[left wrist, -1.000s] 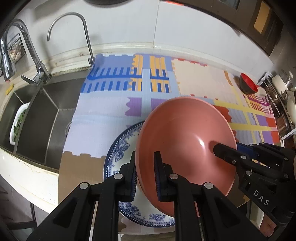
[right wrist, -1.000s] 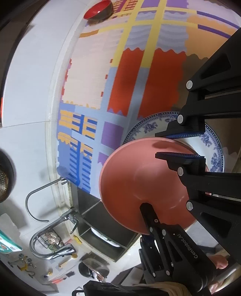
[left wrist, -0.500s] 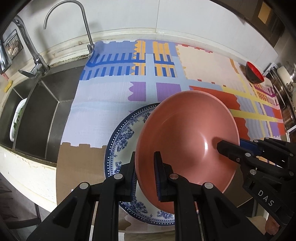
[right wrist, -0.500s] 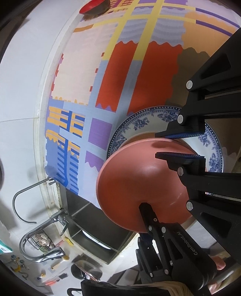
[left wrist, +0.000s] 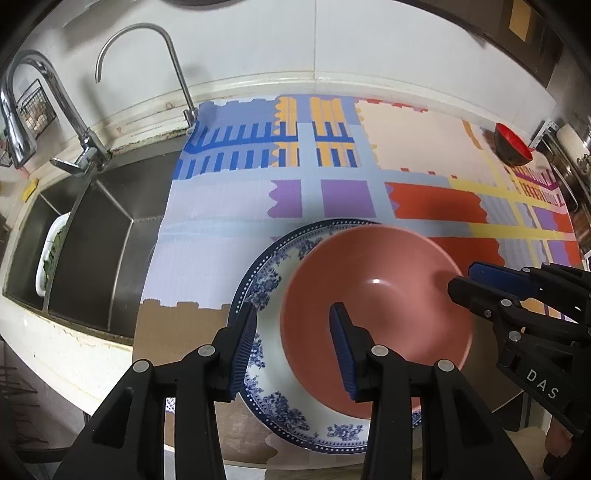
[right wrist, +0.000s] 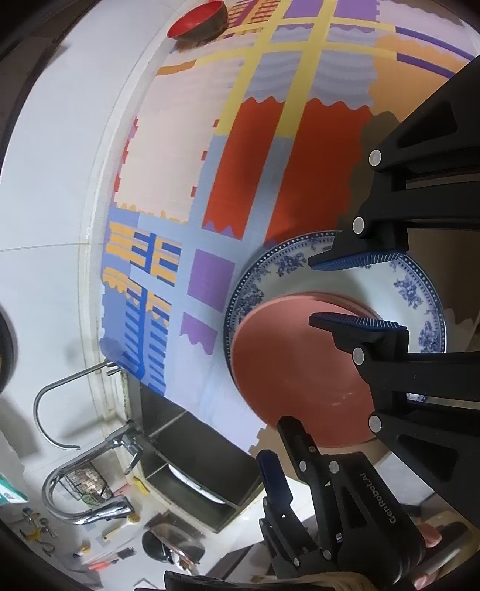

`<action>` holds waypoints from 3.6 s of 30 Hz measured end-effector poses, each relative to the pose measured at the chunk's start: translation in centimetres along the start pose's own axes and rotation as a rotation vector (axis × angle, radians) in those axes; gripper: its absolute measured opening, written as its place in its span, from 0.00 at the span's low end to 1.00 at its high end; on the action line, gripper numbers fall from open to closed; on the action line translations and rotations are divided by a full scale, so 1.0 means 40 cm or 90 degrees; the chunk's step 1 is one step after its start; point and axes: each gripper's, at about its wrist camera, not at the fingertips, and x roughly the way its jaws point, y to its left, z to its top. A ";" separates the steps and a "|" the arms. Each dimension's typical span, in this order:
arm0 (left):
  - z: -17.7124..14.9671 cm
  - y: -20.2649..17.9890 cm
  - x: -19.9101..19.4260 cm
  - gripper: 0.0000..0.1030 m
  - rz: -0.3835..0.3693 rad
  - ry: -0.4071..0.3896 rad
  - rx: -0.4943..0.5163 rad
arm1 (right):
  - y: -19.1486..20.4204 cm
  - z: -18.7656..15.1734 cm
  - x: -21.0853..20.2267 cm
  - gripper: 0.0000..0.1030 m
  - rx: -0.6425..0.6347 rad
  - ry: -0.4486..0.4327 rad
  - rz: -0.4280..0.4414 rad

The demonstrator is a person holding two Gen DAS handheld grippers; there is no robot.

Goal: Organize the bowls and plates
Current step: 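Lower the pink bowl into the white bowl and open both grippers, then move both grippers toward the red-and-black bowl, then close both grippers on the red-and-black bowl rim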

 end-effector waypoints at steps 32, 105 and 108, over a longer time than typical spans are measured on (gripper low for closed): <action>0.260 -0.335 -0.058 0.51 -0.083 -0.097 0.134 | -0.345 0.059 -0.203 0.24 0.116 -0.140 -0.082; 0.833 -1.115 0.525 0.40 -0.191 0.032 0.295 | -1.263 0.168 0.031 0.24 0.426 -0.159 -0.195; 0.833 -1.124 0.537 0.38 -0.190 0.037 0.296 | -1.270 0.167 0.041 0.24 0.435 -0.152 -0.188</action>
